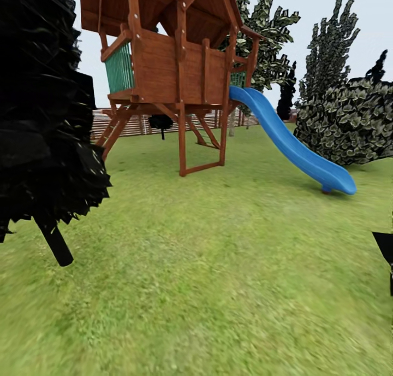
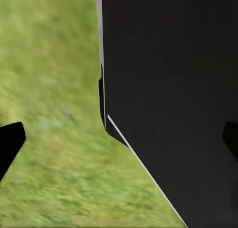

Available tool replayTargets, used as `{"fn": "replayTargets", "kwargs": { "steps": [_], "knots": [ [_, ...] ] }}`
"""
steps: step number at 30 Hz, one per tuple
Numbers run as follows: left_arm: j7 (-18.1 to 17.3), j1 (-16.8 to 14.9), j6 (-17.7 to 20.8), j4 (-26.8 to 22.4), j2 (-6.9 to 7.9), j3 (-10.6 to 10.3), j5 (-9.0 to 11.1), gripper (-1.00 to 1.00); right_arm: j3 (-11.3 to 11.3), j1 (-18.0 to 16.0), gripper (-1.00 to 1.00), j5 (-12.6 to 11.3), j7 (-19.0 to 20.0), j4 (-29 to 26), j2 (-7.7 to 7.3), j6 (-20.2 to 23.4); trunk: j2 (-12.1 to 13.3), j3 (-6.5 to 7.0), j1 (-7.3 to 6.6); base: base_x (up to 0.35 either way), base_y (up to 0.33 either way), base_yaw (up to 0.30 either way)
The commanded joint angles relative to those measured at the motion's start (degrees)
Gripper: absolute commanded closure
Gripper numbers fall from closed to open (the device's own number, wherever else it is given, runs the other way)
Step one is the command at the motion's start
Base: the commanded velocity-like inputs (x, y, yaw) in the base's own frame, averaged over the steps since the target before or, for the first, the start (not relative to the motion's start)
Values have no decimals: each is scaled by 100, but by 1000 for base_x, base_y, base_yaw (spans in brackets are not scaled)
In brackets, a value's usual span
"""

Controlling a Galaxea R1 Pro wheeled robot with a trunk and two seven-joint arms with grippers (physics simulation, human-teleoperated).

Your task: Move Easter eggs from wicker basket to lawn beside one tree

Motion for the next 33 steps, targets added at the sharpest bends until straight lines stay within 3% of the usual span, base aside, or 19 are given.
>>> {"fn": "replayTargets", "kwargs": {
  "steps": [1,33],
  "knots": [
    [-2,-1,0,-1,1,2,-1,-100,2,-4,-100,5,-4,4,-1,4,-2,-4,3,336,0,-79],
    [-2,-1,-1,-1,1,2,-1,-100,2,-4,-100,5,-22,4,-1,4,-2,-4,3,337,0,-4]
  ]
}}
